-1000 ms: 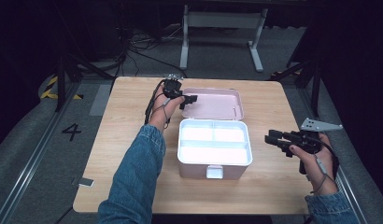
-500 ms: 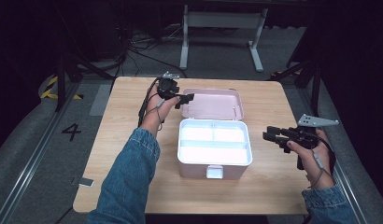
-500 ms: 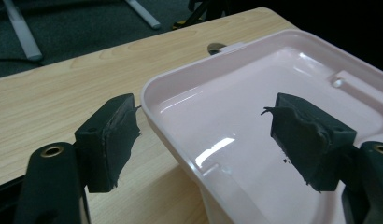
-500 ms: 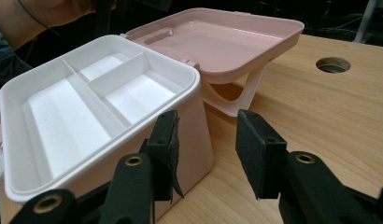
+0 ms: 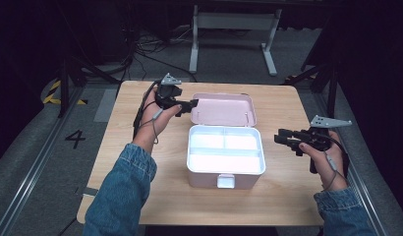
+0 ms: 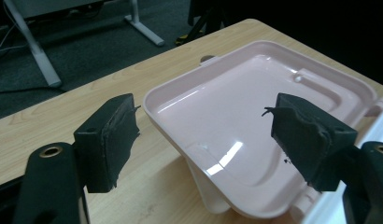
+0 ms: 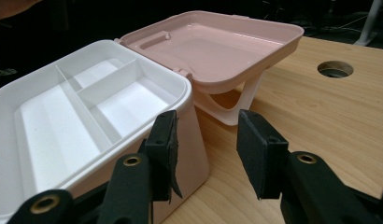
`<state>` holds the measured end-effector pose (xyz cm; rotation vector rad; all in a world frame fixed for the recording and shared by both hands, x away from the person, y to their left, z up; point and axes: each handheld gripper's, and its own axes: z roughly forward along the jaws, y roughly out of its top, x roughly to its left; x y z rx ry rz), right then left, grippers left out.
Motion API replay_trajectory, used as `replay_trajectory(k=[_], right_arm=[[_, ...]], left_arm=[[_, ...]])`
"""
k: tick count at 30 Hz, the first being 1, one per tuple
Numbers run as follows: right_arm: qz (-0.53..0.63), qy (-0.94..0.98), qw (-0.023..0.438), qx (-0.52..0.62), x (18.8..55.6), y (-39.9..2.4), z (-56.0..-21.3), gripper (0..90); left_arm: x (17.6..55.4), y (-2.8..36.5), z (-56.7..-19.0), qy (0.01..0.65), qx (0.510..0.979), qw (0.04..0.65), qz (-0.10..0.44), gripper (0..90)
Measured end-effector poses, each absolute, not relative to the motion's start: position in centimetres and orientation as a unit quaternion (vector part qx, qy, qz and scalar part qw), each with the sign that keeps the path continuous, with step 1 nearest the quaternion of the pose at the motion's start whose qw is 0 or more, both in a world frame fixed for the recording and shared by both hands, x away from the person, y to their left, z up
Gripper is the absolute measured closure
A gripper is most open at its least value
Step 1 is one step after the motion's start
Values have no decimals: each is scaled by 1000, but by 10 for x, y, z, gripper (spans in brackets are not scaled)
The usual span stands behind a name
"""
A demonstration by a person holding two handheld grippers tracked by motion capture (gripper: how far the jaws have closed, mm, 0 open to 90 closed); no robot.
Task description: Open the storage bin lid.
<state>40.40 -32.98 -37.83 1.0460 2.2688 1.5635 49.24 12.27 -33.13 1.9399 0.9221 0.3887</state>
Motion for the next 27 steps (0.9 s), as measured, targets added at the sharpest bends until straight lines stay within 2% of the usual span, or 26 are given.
replay_trajectory(k=[6,17,22,25,27], right_arm=[[528,767,94,351,410,-328,-378,591],[521,769,93,358,412,-331,-380,579],[514,773,94,360,413,-332,-383,572],[511,773,94,363,414,-334,-383,568],[511,773,96,365,414,-334,-384,563]], left_arm=[[472,135,-322,381,793,456,135,235],[435,162,-317,390,786,462,128,235],[420,176,-321,400,778,460,151,237],[412,184,-326,409,780,440,174,243],[407,189,-329,413,775,447,170,243]])
